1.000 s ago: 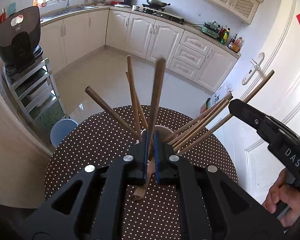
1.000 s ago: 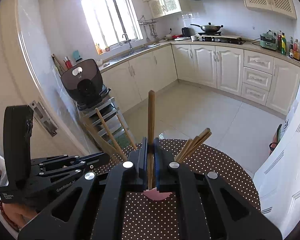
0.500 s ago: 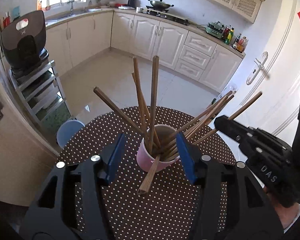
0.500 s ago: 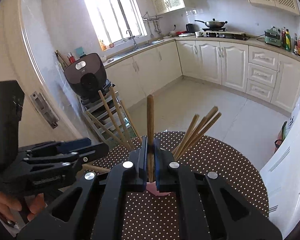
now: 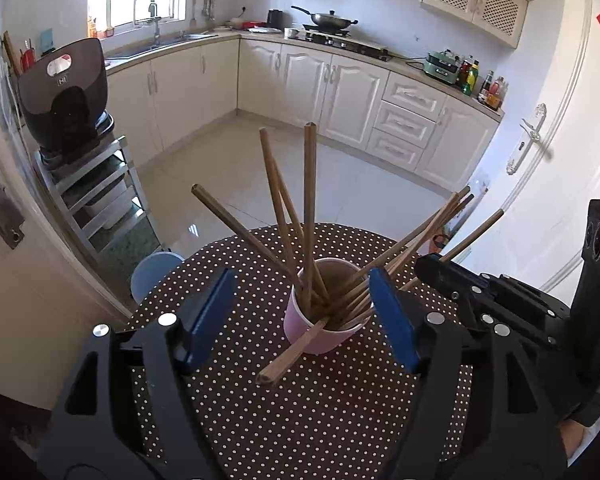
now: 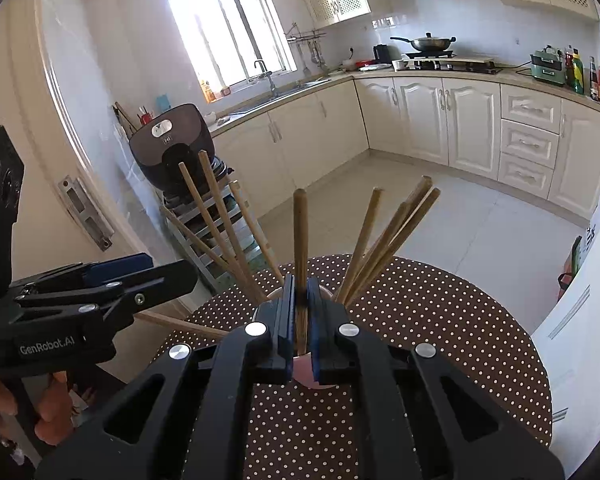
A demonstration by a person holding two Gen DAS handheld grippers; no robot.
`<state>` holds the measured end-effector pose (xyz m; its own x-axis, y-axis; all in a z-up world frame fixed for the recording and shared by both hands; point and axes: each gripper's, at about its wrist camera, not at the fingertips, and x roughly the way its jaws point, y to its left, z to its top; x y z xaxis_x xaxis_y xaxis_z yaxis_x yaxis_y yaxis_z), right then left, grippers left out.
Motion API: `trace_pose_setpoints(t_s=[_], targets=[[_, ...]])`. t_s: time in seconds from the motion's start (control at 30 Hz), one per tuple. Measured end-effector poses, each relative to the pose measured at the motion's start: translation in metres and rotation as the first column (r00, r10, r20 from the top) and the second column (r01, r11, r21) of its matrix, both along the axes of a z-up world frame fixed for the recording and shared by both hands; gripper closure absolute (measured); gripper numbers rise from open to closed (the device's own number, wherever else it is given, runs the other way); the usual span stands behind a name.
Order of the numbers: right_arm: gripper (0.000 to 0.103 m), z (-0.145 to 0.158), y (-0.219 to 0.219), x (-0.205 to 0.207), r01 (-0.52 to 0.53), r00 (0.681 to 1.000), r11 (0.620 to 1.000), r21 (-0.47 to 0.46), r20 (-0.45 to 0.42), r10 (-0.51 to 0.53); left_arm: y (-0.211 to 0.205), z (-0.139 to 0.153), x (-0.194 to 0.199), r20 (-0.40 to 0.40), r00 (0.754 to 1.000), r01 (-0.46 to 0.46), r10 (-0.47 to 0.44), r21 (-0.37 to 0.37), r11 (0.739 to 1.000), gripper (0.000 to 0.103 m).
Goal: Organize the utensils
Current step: 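Withdraw the right gripper upward away from the pink cup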
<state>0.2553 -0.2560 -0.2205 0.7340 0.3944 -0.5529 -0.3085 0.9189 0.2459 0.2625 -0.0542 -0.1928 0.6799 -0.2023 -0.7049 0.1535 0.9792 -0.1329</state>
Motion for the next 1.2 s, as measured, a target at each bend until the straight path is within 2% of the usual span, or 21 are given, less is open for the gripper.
trace_pose_setpoints(t_s=[0.3, 0.43, 0.53, 0.93, 1.2], targets=[[0.091, 0.001, -0.014, 0.002, 0.050, 0.999, 0.998, 0.030, -0.023, -0.049, -0.004, -0.001, 0.005, -0.006, 1.000, -0.027, 0.027, 0.029, 0.999, 0.029], [0.065, 0.007, -0.018, -0.002, 0.061, 0.998, 0.998, 0.025, -0.002, -0.061, -0.005, -0.002, 0.006, -0.024, 0.999, -0.032, 0.033, 0.030, 0.999, 0.028], [0.060, 0.011, -0.019, -0.006, 0.059, 0.998, 0.998, 0.014, 0.020, -0.059, -0.006, -0.001, 0.005, -0.021, 0.999, -0.035, 0.036, 0.031, 0.999, 0.027], [0.050, 0.018, -0.030, -0.015, 0.086, 0.995, 0.996, 0.013, 0.051, -0.087, -0.007, 0.002, 0.000, -0.013, 1.000, -0.025, 0.025, 0.024, 0.999, 0.024], [0.047, 0.023, -0.033, -0.026, 0.107, 0.992, 0.994, 0.006, 0.069, -0.108, -0.004, 0.009, -0.007, 0.004, 1.000, -0.026, 0.026, 0.015, 1.000, 0.024]])
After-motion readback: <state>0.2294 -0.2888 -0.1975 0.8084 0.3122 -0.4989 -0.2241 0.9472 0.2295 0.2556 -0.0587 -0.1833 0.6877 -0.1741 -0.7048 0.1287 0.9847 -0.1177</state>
